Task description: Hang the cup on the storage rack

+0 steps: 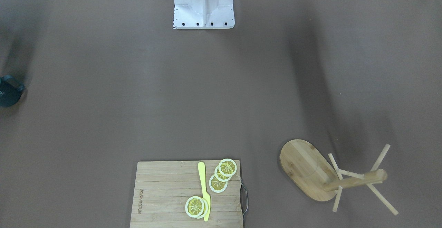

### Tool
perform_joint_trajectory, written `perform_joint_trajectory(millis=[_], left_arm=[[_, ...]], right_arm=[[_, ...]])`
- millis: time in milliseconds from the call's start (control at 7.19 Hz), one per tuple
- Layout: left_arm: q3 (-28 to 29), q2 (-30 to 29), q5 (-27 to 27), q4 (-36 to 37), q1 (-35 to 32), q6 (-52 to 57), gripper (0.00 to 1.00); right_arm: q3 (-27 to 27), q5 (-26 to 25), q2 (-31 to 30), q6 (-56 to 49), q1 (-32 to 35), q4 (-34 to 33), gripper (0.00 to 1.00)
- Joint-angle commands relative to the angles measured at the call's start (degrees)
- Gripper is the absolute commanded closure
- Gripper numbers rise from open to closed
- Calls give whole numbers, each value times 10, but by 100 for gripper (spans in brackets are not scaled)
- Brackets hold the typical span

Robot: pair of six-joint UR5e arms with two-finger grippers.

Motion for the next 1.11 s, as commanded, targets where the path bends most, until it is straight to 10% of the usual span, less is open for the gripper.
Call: perform_joint_trajectory(millis=[0,974], left_arm=[[28,20,-2,-113,-2,-3,2],[39,30,-4,-173,-2,-67,2]], right_arm=[[-4,7,3,0,-1,0,0],[8,23,-22,1,-28,134,0]])
